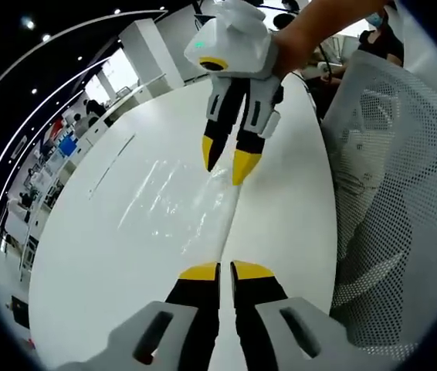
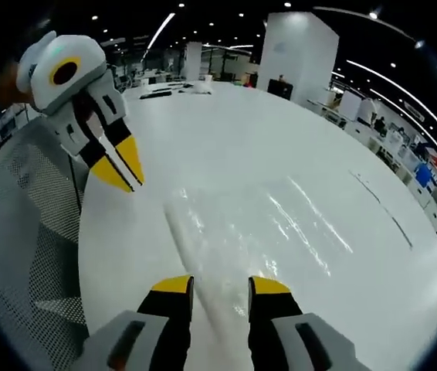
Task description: Open the resealable bag by pulling the two sides of the seal apart until the entire bag opening is separated and visibly accessible.
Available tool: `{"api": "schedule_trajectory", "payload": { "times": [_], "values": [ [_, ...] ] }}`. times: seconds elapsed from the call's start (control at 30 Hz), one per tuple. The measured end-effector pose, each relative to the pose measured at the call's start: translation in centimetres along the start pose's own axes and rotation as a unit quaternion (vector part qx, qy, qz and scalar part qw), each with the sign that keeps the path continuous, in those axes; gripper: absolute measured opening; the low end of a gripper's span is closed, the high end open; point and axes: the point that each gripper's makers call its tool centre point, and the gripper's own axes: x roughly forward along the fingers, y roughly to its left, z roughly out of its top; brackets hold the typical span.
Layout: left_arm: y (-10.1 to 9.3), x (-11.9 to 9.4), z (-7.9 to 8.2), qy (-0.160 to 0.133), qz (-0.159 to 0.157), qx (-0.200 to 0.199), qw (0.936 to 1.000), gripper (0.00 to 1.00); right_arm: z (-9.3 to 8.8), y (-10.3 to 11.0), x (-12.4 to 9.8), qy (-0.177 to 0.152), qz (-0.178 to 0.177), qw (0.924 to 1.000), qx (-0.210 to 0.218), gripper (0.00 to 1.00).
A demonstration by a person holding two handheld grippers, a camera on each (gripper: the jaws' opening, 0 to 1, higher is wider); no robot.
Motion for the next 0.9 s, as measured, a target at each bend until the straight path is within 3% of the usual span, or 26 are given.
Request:
{"api": "schedule_trajectory", "payload": {
  "times": [0.27, 0.5, 0.7, 0.9],
  "values": [
    [-0.2, -0.1, -0.4, 0.003, -0.001, -0.004, 1.0000, 0.05, -0.1, 0.3, -1.3, -0.020, 0.006, 0.9992, 0.035, 0.38],
    [0.1, -0.3, -1.1, 0.006, 0.007, -0.038, 0.9992, 0.14, -0.1, 0.7, -2.6, -0.042, -0.005, 0.9966, 0.071, 0.52],
    [-0.3, -0.2, -2.3, 0.012, 0.005, -0.062, 0.9980, 0.33, 0.6, 1.2, -3.5, -0.076, -0.016, 0.9925, 0.095, 0.63],
    [0.0, -0.6, -2.6, 0.004, 0.022, -0.102, 0.9945, 0.52, 0.4, 1.1, -4.0, -0.091, -0.026, 0.9876, 0.125, 0.74]
  ]
}}
